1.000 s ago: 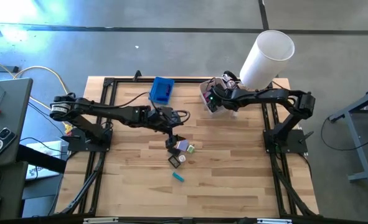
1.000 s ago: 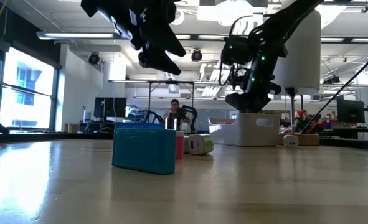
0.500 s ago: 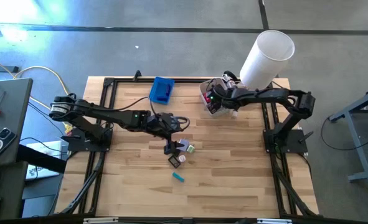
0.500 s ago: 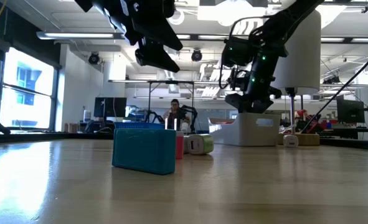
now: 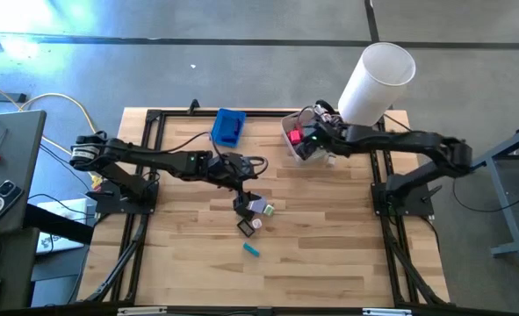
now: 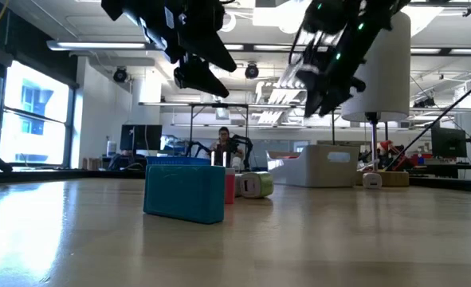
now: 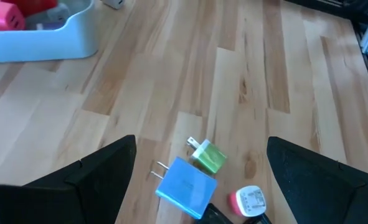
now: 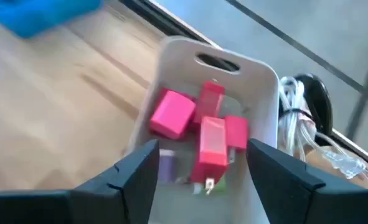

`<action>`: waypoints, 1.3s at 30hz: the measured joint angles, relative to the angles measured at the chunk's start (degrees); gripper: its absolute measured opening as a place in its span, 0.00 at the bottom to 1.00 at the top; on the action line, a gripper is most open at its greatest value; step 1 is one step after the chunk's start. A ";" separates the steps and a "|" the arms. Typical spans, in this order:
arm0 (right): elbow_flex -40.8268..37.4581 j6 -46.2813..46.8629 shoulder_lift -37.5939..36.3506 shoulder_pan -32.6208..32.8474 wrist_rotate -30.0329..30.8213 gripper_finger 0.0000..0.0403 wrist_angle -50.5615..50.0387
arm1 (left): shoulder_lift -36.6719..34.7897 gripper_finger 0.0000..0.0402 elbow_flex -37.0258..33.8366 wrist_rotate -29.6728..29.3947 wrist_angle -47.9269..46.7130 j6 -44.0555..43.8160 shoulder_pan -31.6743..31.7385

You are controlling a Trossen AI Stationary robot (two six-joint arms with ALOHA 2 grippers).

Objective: Pick & Place Office items
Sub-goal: Put the top black digital timer into the blue bin

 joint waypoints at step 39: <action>0.00 11.10 -14.03 28.72 -23.09 0.57 -19.71 | 0.69 0.88 0.09 -0.55 -26.42 3.71 -5.30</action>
